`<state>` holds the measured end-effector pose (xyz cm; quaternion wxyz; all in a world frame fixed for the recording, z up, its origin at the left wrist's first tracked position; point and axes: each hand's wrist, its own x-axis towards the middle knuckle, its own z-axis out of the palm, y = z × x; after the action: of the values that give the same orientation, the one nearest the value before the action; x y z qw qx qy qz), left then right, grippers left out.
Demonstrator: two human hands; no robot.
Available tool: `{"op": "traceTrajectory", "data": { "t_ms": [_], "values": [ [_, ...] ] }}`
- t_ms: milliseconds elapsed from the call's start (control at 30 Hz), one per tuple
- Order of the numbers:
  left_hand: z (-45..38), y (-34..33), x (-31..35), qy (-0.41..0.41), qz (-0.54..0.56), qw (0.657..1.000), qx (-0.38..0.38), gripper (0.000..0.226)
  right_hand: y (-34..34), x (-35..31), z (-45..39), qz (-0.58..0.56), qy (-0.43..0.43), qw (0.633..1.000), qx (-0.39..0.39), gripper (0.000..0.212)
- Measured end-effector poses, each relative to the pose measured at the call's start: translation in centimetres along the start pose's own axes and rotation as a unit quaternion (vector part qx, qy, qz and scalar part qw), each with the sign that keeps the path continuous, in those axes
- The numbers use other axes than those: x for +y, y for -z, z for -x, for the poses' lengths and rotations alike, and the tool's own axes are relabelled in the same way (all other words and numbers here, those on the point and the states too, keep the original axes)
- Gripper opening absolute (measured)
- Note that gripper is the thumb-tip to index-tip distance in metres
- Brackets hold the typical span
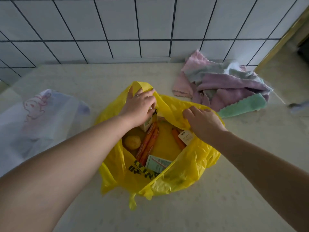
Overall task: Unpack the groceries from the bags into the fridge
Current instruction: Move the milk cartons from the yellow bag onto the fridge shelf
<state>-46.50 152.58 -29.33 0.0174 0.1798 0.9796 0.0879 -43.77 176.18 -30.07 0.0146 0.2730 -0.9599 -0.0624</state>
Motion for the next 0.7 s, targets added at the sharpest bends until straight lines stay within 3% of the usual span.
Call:
{"op": "traceTrajectory", "data": {
  "t_ms": [167,267,367,467,600,700],
  "values": [
    [-1.8,-0.2,-0.7,0.026,0.004,0.999,-0.031,0.037,0.3,1.8,-1.0,0.023,0.022,0.999,-0.01,0.019],
    [-2.8,-0.3,-1.3,0.043,-0.01,0.998,-0.035,0.051,0.6,2.7,-1.8,0.067,-0.013,0.997,-0.029,0.021],
    [-4.0,-0.6,-2.2,0.096,0.033,0.993,-0.052,0.056,0.3,3.5,-2.4,0.086,-0.089,0.988,-0.095,0.035],
    [-4.6,-0.6,-2.6,0.173,0.14,0.971,-0.083,0.057,-0.8,4.0,-2.7,0.079,-0.134,0.974,-0.166,0.04],
    [-4.4,-1.1,-3.5,0.283,0.259,0.911,-0.153,0.069,-2.5,4.3,-2.8,0.053,-0.146,0.959,-0.237,0.044],
    [-4.1,-1.3,-4.2,0.282,0.263,0.911,-0.147,0.071,-2.4,4.3,-3.2,0.047,-0.146,0.959,-0.239,0.041]
  ]
}}
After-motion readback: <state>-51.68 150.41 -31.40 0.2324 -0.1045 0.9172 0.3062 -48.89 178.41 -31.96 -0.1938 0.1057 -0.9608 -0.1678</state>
